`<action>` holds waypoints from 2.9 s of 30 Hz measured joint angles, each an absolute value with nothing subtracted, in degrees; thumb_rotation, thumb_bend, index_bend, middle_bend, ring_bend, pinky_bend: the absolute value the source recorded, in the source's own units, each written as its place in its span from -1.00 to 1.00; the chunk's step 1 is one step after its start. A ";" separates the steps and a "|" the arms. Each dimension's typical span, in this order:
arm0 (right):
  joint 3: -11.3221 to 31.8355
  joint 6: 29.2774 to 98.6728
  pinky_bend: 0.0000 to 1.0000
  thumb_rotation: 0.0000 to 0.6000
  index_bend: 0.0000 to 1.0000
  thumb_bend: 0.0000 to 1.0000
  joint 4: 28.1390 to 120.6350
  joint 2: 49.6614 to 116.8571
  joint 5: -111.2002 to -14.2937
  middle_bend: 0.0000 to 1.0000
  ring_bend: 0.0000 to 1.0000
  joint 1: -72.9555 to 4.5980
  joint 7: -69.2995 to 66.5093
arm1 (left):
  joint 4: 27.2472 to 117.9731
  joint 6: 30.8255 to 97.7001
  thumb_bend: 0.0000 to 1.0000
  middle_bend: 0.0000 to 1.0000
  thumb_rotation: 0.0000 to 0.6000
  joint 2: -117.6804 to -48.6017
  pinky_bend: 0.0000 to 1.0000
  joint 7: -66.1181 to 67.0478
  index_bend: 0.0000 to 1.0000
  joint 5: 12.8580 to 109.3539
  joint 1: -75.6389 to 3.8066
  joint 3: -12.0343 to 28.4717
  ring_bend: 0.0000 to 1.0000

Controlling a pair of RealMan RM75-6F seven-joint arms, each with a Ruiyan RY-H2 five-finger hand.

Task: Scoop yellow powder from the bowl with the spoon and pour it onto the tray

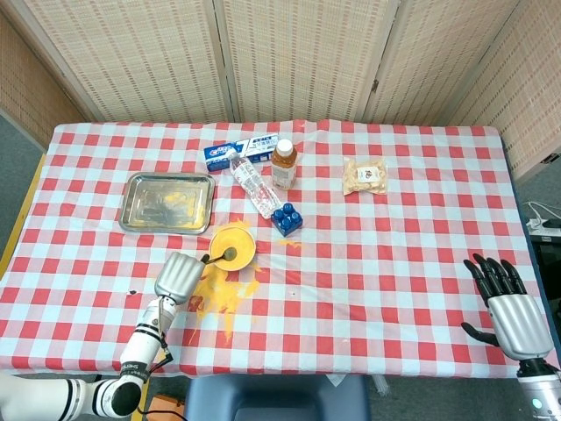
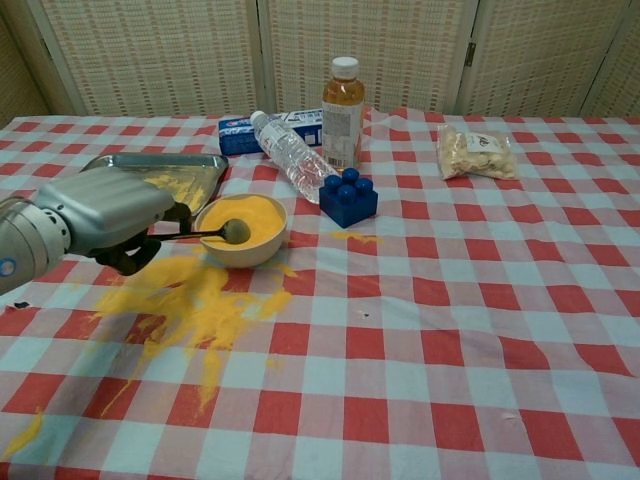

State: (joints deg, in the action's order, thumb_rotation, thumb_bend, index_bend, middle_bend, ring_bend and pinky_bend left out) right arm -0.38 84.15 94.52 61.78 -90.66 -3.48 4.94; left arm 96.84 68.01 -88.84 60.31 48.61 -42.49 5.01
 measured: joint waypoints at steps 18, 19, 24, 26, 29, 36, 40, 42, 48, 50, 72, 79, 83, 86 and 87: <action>-1.05 85.79 -1.00 1.00 -1.00 -1.00 94.22 60.94 -93.15 -1.00 -1.00 -2.94 2.63 | 105.15 71.87 0.32 1.00 1.00 -88.05 1.00 63.99 -0.41 49.11 -42.65 1.53 1.00; -1.07 85.83 -1.00 1.00 -1.00 -1.00 94.22 60.91 -93.23 -1.00 -1.00 -2.93 2.58 | 105.28 71.98 0.32 1.00 1.00 -88.10 1.00 64.04 -0.41 49.10 -42.70 1.49 1.00; -1.09 86.18 -1.00 1.00 -1.00 -1.00 94.17 60.79 -93.49 -1.00 -1.00 -2.81 2.23 | 105.76 72.39 0.32 1.00 1.00 -88.60 1.00 64.14 -0.40 49.76 -42.93 1.17 1.00; -1.06 86.24 -1.00 1.00 -1.00 -1.00 94.13 60.74 -93.50 -1.00 -1.00 -2.78 2.08 | 105.93 72.43 0.32 1.00 1.00 -88.81 1.00 64.27 -0.38 49.92 -43.01 0.91 1.00; -1.11 86.24 -1.00 1.00 -1.00 -1.00 94.12 60.68 -93.63 -1.00 -1.00 -2.77 1.95 | 105.95 72.82 0.31 1.00 1.00 -89.27 1.00 64.49 -0.39 50.46 -43.10 0.72 1.00; -1.20 86.43 -1.00 1.00 -1.00 -1.00 94.12 60.61 -93.91 -1.00 -1.00 -2.66 1.75 | 105.07 74.54 0.18 1.00 1.00 -89.82 1.00 62.75 -0.43 53.99 -42.52 0.61 1.00; -1.27 86.19 -1.00 1.00 -1.00 -1.00 94.14 60.64 -94.00 -1.00 -1.00 -2.74 1.90 | 104.46 76.40 -0.02 1.00 1.00 -89.70 1.00 60.57 -0.35 58.91 -41.41 -0.33 1.00; -1.31 86.12 -1.00 1.00 -1.00 -1.00 94.17 60.65 -94.07 -1.00 -1.00 -2.77 1.91 | 103.71 77.99 -0.06 1.00 1.00 -89.62 1.00 58.97 -0.33 63.10 -40.35 -1.60 1.00; -1.70 86.12 -1.00 1.00 -1.00 -1.00 94.27 60.63 -94.99 -1.00 -1.00 -2.80 1.78 | 95.99 84.78 -0.11 1.00 1.00 -91.42 1.00 49.70 -0.32 79.56 -35.56 -6.71 1.00; -1.97 86.23 -1.00 1.00 -1.00 -1.00 94.32 60.58 -95.65 -1.00 -1.00 -2.79 1.65 | 91.13 86.65 -0.12 1.00 1.00 -93.00 1.00 46.31 -0.32 83.94 -34.12 -7.88 1.00; -2.98 88.16 -1.00 1.00 -1.00 -1.00 93.96 60.08 -98.23 -1.00 -1.00 -2.13 -0.05 | 35.94 98.24 -0.13 1.00 1.00 -118.56 1.00 19.59 -0.24 101.32 -26.05 -7.18 1.00; -2.84 88.45 -1.00 1.00 -1.00 -1.00 93.75 60.11 -98.22 -1.00 -1.00 -2.04 -0.28 | 34.01 94.99 -0.13 1.00 1.00 -119.02 1.00 18.74 -0.22 99.93 -26.19 -5.16 1.00; -2.85 88.07 -1.00 1.00 -1.00 -1.00 93.78 60.16 -98.12 -1.00 -1.00 -2.17 -0.14 | 34.16 94.57 -0.13 1.00 1.00 -118.80 1.00 18.79 -0.16 99.84 -26.09 -4.77 1.00; -2.86 88.26 -1.00 1.00 -1.00 -1.00 93.82 60.12 -98.17 -1.00 -1.00 -2.09 -0.11 | 34.06 94.52 -0.14 1.00 1.00 -118.77 1.00 19.03 -0.11 100.03 -26.18 -4.60 1.00; -2.85 88.35 -1.00 1.00 -1.00 -1.00 93.83 60.12 -98.17 -1.00 -1.00 -2.05 -0.09 | 33.98 94.55 -0.14 1.00 1.00 -118.75 1.00 19.03 -0.11 100.14 -26.21 -4.57 1.00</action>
